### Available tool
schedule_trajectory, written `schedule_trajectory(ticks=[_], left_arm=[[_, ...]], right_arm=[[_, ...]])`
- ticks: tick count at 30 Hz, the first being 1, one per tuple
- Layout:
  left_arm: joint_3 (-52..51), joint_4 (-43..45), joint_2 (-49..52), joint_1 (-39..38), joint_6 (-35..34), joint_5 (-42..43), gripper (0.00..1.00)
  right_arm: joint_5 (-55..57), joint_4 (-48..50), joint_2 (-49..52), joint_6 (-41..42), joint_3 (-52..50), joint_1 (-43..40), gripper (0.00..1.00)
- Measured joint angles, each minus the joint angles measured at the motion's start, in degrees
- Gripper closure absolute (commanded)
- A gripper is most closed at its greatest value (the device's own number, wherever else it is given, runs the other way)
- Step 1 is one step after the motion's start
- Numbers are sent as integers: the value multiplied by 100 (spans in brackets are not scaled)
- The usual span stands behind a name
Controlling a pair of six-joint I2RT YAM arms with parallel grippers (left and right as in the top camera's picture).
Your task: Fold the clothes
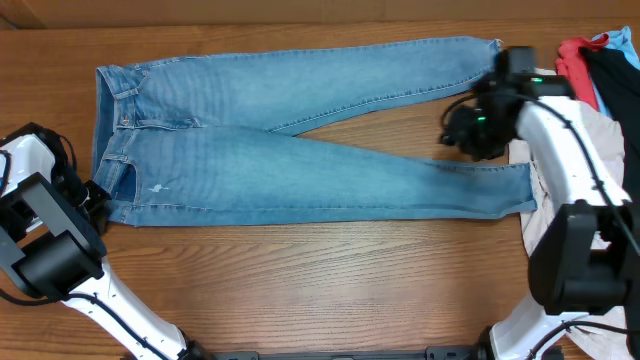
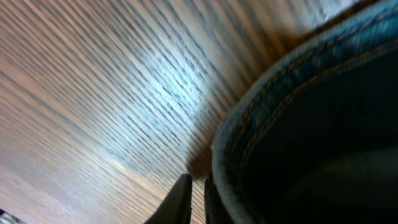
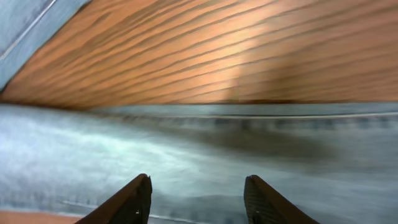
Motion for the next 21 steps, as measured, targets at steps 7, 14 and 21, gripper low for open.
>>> schedule_trajectory(ticks=[7,14,21], left_arm=[[170,-446,0,177,-68,223,64],[365,-269,-387,229,120,922,7],[433,20,-1143,190,157,1541,11]], right_arm=[[632,-264,0,125,-151,133,45],[955,-315,0,144,-155,-116,44],[1012,-321,0,146,-155,-149,44]])
